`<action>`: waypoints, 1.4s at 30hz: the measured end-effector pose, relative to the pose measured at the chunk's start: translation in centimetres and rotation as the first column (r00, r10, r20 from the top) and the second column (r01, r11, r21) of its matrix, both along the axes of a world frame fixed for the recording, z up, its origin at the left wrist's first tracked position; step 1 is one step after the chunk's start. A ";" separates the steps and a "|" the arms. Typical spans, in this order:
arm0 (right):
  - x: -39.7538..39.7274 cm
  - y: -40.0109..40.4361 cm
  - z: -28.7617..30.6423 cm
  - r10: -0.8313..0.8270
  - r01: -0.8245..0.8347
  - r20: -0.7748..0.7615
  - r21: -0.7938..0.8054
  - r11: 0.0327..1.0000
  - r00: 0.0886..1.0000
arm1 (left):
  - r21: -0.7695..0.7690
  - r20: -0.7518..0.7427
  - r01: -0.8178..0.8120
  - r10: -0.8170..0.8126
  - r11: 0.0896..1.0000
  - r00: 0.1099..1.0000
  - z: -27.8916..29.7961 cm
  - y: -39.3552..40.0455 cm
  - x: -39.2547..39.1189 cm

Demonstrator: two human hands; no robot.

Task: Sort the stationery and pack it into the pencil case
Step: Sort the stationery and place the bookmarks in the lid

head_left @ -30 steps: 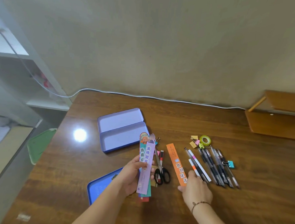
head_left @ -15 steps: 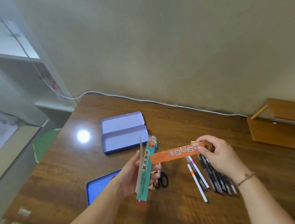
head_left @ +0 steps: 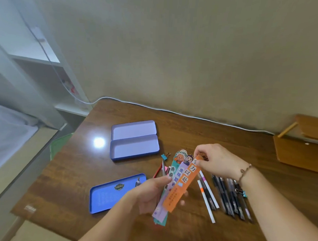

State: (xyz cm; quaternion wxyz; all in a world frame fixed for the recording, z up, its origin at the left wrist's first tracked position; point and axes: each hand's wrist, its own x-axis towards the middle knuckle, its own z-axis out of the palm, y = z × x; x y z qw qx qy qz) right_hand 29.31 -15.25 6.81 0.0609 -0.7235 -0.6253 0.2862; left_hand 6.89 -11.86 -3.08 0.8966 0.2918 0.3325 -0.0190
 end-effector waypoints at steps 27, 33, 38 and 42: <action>-3.8 -9.9 -15.7 0.140 -0.122 -0.097 0.178 0.976 0.985 | 0.724 -0.687 0.686 0.020 -0.065 0.727 -4.2 -4.7 -4.3; -4.3 -5.2 -13.0 0.148 -0.113 -0.144 0.228 0.967 0.978 | 0.799 -0.600 0.599 0.007 0.056 0.800 -1.4 -0.6 -4.7; -5.6 -0.9 -11.3 0.135 -0.059 -0.255 0.284 0.957 0.957 | 0.783 -0.545 0.556 -0.124 0.277 0.829 0.2 5.2 -7.5; -7.1 3.5 -10.8 0.171 -0.104 -0.210 0.298 0.949 0.963 | 0.763 -0.494 0.499 -0.127 0.411 0.860 0.7 9.8 -9.0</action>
